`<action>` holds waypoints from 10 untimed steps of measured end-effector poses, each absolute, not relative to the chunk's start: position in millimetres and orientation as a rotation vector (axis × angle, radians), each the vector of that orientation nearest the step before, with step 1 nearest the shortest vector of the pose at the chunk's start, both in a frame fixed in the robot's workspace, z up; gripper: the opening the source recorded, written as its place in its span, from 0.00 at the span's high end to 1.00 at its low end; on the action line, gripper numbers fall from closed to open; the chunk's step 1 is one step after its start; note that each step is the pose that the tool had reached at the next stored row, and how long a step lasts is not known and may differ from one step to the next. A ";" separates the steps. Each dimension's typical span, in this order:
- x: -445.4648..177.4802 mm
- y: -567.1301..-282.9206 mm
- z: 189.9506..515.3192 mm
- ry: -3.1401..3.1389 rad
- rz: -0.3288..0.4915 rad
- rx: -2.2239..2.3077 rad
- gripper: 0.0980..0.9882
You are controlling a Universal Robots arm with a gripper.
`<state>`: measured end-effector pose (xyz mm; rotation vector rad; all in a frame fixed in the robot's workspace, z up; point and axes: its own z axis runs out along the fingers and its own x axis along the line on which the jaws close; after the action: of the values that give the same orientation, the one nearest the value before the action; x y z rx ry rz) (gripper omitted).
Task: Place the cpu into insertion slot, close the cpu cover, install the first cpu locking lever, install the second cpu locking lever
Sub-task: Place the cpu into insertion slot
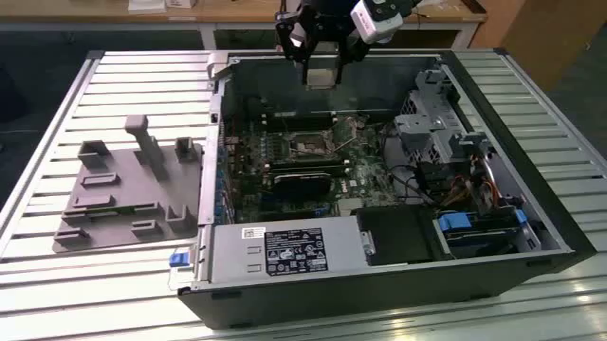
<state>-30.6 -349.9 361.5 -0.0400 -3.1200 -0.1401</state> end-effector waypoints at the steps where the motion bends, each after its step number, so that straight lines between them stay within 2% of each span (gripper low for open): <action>1: -30.6 -349.9 361.5 -3.120 -0.140 -0.040 0.51; 10: -30.6 -349.9 361.2 -3.120 -0.140 -0.040 0.51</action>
<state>-30.6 -349.9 361.2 -0.0399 -3.1202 -0.1398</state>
